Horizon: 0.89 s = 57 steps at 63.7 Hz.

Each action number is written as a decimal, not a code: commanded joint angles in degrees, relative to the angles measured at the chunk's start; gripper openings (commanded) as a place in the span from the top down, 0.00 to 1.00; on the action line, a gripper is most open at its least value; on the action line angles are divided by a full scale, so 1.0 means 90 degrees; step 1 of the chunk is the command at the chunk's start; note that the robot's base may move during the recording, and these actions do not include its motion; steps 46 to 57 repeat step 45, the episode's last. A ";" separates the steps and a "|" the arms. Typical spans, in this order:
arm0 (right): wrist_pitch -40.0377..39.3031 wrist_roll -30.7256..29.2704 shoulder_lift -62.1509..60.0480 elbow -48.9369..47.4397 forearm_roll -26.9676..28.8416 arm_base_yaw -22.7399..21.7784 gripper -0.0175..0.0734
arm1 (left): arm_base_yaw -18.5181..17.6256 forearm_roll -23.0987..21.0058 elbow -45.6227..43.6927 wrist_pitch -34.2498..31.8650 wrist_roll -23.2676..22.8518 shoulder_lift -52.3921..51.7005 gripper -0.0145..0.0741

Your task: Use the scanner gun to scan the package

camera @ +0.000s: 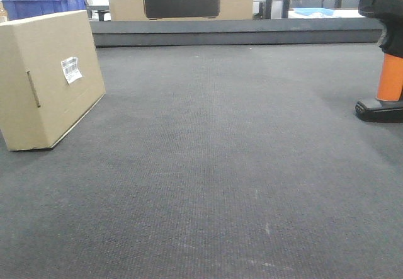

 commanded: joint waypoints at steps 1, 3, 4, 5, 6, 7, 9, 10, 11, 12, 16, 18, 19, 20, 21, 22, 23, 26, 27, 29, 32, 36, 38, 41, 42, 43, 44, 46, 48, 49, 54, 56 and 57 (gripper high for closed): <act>-0.0110 0.0000 -0.0011 0.0004 0.0014 -0.0020 0.99 | -0.0037 0.0016 -0.0006 -0.0102 -0.0052 -0.0032 0.94; -0.0110 0.0000 -0.0011 0.0004 0.0014 -0.0020 0.99 | -0.0037 0.0016 -0.0006 -0.0102 -0.0052 -0.0032 0.94; -0.0110 0.0000 -0.0011 0.0004 0.0014 -0.0020 0.99 | -0.0037 0.0016 -0.0006 -0.0102 -0.0052 -0.0032 0.94; -0.0110 0.0000 -0.0011 0.0004 0.0014 -0.0020 0.99 | -0.0037 0.0016 -0.0006 -0.0102 -0.0052 -0.0032 0.94; -0.0110 0.0000 -0.0011 0.0004 0.0014 -0.0020 0.99 | -0.0037 0.0016 -0.0006 -0.0102 -0.0052 -0.0032 0.94; -0.0110 0.0000 -0.0011 0.0004 0.0014 -0.0020 0.99 | -0.0037 0.0016 -0.0006 -0.0102 -0.0052 -0.0032 0.94; -0.0110 0.0000 -0.0011 0.0004 0.0014 -0.0020 0.99 | -0.0037 0.0016 -0.0006 -0.0102 -0.0052 -0.0032 0.94; -0.0110 0.0000 -0.0011 0.0004 0.0014 -0.0020 0.99 | -0.0037 0.0016 -0.0006 -0.0102 -0.0052 -0.0032 0.94; -0.0110 0.0000 -0.0011 0.0004 0.0014 -0.0020 0.99 | -0.0037 0.0016 -0.0006 -0.0102 -0.0052 -0.0032 0.94; -0.0110 0.0000 -0.0011 0.0004 0.0014 -0.0020 0.99 | -0.0037 0.0016 -0.0006 -0.0102 -0.0052 -0.0032 0.94; -0.0110 0.0000 -0.0011 0.0004 0.0014 -0.0020 0.99 | -0.0037 0.0016 -0.0006 -0.0102 -0.0052 -0.0032 0.94; -0.0110 0.0000 -0.0011 0.0004 0.0014 -0.0020 0.99 | -0.0037 0.0016 -0.0006 -0.0102 -0.0052 -0.0032 0.94; -0.0110 0.0000 -0.0011 0.0004 0.0014 -0.0020 0.99 | -0.0037 0.0016 -0.0006 -0.0102 -0.0052 -0.0032 0.94; -0.0110 0.0000 -0.0011 0.0004 0.0014 -0.0020 0.99 | -0.0037 0.0016 -0.0006 -0.0102 -0.0052 -0.0032 0.94; -0.0110 0.0000 -0.0011 0.0004 0.0014 -0.0020 0.99 | -0.0037 0.0016 -0.0006 -0.0102 -0.0052 -0.0032 0.94; -0.0110 0.0000 -0.0011 0.0004 0.0014 -0.0020 0.99 | -0.0037 0.0016 -0.0006 -0.0102 -0.0052 -0.0032 0.94; -0.0110 0.0000 -0.0011 0.0004 0.0014 -0.0020 0.99 | -0.0037 0.0016 -0.0006 -0.0102 -0.0052 -0.0032 0.94; -0.0110 0.0000 -0.0011 0.0004 0.0014 -0.0020 0.99 | -0.0037 0.0016 -0.0006 -0.0102 -0.0052 -0.0032 0.94; -0.0110 0.0000 -0.0011 0.0004 0.0014 -0.0020 0.99 | -0.0037 0.0016 -0.0006 -0.0102 -0.0052 -0.0032 0.94; -0.0110 0.0000 -0.0011 0.0004 0.0014 -0.0020 0.99 | -0.0037 0.0016 -0.0006 -0.0102 -0.0052 -0.0032 0.94; -0.0110 0.0000 -0.0011 0.0004 0.0014 -0.0020 0.99 | -0.0037 0.0016 -0.0006 -0.0102 -0.0052 -0.0032 0.94; -0.0110 0.0000 -0.0011 0.0004 0.0014 -0.0020 0.99 | -0.0037 0.0016 -0.0006 -0.0102 -0.0052 -0.0032 0.94; -0.0110 0.0000 -0.0011 0.0004 0.0014 -0.0020 0.99 | -0.0037 0.0016 -0.0006 -0.0102 -0.0052 -0.0032 0.94; -0.0110 0.0000 -0.0011 0.0004 0.0014 -0.0020 0.99 | -0.0037 0.0016 -0.0006 -0.0102 -0.0052 -0.0032 0.94; -0.0110 0.0000 -0.0011 0.0004 0.0014 -0.0020 0.99 | -0.0037 0.0016 -0.0006 -0.0102 -0.0052 -0.0032 0.94; -0.0110 0.0000 -0.0011 0.0004 0.0014 -0.0020 0.99 | -0.0037 0.0016 -0.0006 -0.0102 -0.0052 -0.0032 0.94; -0.0110 0.0000 -0.0011 0.0004 0.0014 -0.0020 0.99 | -0.0037 0.0016 -0.0006 -0.0102 -0.0052 -0.0032 0.94; -0.0110 0.0000 -0.0011 0.0004 0.0014 -0.0020 0.99 | -0.0037 0.0016 -0.0006 -0.0102 -0.0052 -0.0032 0.94; -0.0110 0.0000 -0.0011 0.0004 0.0014 -0.0020 0.99 | -0.0037 0.0016 -0.0006 -0.0102 -0.0052 -0.0032 0.94; -0.0110 0.0000 -0.0011 0.0004 0.0014 -0.0020 0.99 | -0.0037 0.0016 -0.0006 -0.0102 -0.0052 -0.0032 0.94; -0.0110 0.0000 -0.0011 0.0004 0.0014 -0.0020 0.99 | -0.0037 0.0016 -0.0006 -0.0102 -0.0052 -0.0032 0.94; -0.0110 0.0000 -0.0011 0.0004 0.0014 -0.0020 0.99 | -0.0037 0.0016 -0.0006 -0.0102 -0.0052 -0.0032 0.94; -0.0110 0.0000 -0.0011 0.0004 0.0014 -0.0020 0.99 | -0.0037 0.0016 -0.0006 -0.0102 -0.0052 -0.0032 0.94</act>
